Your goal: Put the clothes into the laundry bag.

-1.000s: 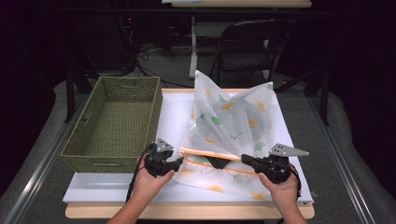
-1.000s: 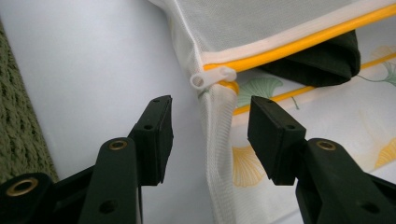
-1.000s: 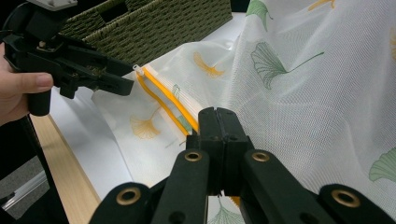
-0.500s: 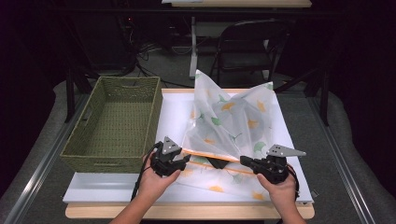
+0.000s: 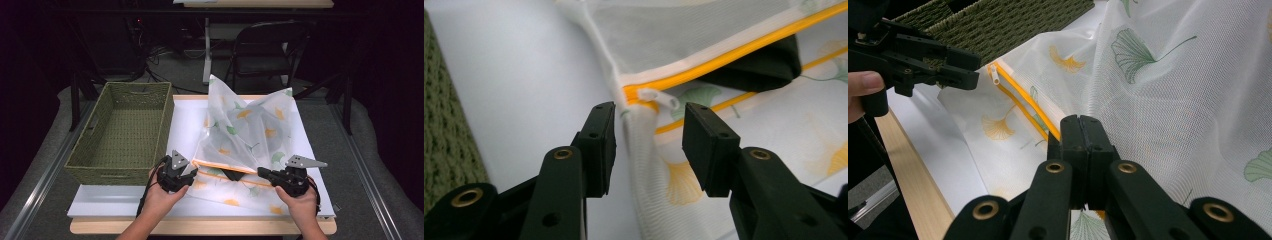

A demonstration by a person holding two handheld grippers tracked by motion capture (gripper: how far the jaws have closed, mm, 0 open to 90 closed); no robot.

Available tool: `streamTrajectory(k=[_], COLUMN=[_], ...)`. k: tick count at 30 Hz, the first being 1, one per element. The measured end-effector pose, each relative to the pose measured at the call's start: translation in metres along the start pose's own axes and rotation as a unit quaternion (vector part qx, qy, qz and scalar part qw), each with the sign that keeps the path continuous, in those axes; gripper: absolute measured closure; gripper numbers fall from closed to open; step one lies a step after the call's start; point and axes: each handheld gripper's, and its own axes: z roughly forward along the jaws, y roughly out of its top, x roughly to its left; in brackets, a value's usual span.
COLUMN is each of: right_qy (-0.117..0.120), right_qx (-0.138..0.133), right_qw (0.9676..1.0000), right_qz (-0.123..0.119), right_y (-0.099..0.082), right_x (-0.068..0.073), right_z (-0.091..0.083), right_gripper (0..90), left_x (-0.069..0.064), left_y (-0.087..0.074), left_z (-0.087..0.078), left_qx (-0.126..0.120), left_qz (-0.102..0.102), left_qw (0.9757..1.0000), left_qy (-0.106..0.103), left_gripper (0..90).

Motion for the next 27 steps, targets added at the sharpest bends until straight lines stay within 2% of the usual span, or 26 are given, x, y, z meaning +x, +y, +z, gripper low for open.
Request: streamTrajectory(k=[2,4,6,10,12,17,18,19,21,23,25,27], right_qy=[-0.002,-0.004,-0.004,-0.003,-0.002,-0.005,-0.010,-0.010,-0.020,-0.021,-0.020,-0.018], right_qx=[0.000,-0.001,0.000,0.003,0.005,0.003,-0.006,-0.006,-0.021,-0.024,-0.030,-0.030], right_qw=[1.0000,1.0000,1.0000,1.0000,0.9999,0.9999,0.9999,0.9999,0.9994,0.9991,0.9983,0.9981], right_qz=[0.003,0.007,0.009,0.009,0.012,0.009,-0.001,-0.001,-0.020,-0.027,-0.045,-0.050], right_y=[0.000,0.000,-0.001,-0.003,-0.003,-0.004,-0.001,-0.001,0.004,0.006,0.010,0.011], right_x=[-0.001,-0.003,-0.004,-0.004,-0.004,-0.001,0.002,0.002,0.012,0.015,0.025,0.028], right_z=[-0.001,-0.002,-0.002,0.000,0.001,0.002,0.001,0.001,-0.002,-0.002,-0.001,0.001], right_gripper=[90.0,90.0,90.0,90.0,90.0,86.8,82.7,82.7,78.0,76.5,73.3,72.3], left_x=[0.003,0.007,0.008,0.010,0.010,0.011,0.011,0.011,0.011,0.011,0.010,0.008], left_y=[-0.001,-0.003,-0.003,-0.003,-0.003,-0.006,-0.007,-0.008,-0.011,-0.012,-0.014,-0.015], left_z=[0.003,0.007,0.008,0.008,0.008,0.001,0.000,-0.001,-0.005,-0.007,-0.012,-0.015], left_qx=[0.006,0.010,0.011,0.007,0.006,0.003,0.002,0.004,0.003,0.003,0.001,0.002], left_qz=[-0.010,-0.023,-0.025,-0.023,-0.021,-0.014,-0.014,-0.013,-0.012,-0.014,-0.016,-0.016], left_qw=[0.9999,0.9993,0.9990,0.9991,0.9991,0.9992,0.9990,0.9990,0.9986,0.9984,0.9976,0.9973], left_qy=[-0.006,-0.028,-0.035,-0.035,-0.035,-0.039,-0.041,-0.044,-0.052,-0.055,-0.067,-0.072], left_gripper=[57.4,63.4,68.0,82.6,87.1,88.8,88.9,88.9,89.1,89.2,89.2,89.2])
